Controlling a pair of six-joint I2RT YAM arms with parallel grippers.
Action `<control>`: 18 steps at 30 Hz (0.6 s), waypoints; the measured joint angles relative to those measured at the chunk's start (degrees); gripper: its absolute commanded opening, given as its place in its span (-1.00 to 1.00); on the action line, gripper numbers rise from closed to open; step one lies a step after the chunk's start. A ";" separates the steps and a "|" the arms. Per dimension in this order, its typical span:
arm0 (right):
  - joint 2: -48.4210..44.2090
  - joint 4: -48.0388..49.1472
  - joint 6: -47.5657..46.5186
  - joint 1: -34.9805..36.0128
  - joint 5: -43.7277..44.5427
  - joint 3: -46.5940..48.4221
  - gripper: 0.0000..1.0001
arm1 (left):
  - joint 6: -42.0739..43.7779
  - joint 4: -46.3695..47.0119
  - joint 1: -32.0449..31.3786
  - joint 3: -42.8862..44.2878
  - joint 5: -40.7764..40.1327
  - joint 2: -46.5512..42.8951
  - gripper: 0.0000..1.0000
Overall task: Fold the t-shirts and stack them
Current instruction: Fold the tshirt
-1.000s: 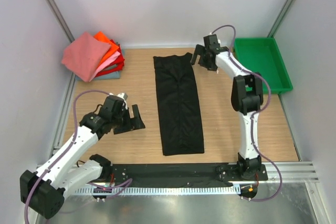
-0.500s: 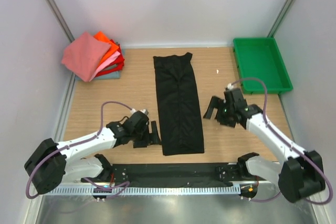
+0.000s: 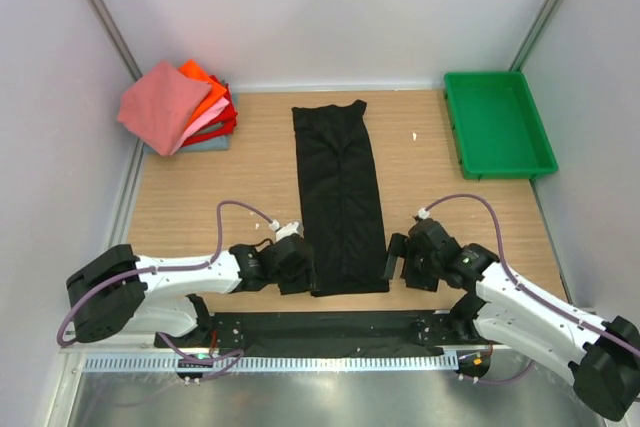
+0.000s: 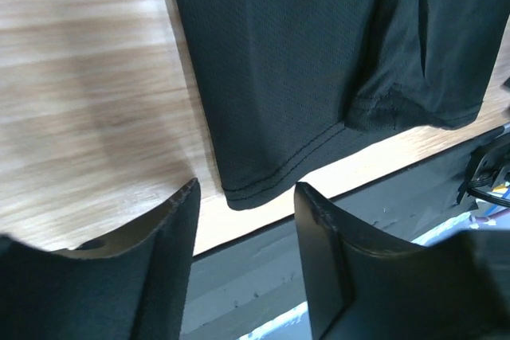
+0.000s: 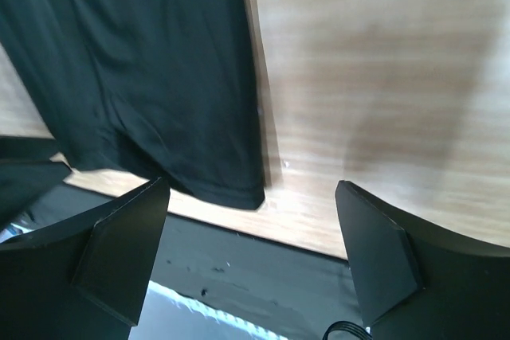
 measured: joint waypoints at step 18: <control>2.19 5.92 7.45 6.93 2.93 -3.80 -0.06 | -3.15 0.76 -2.51 0.00 -1.75 1.73 -0.43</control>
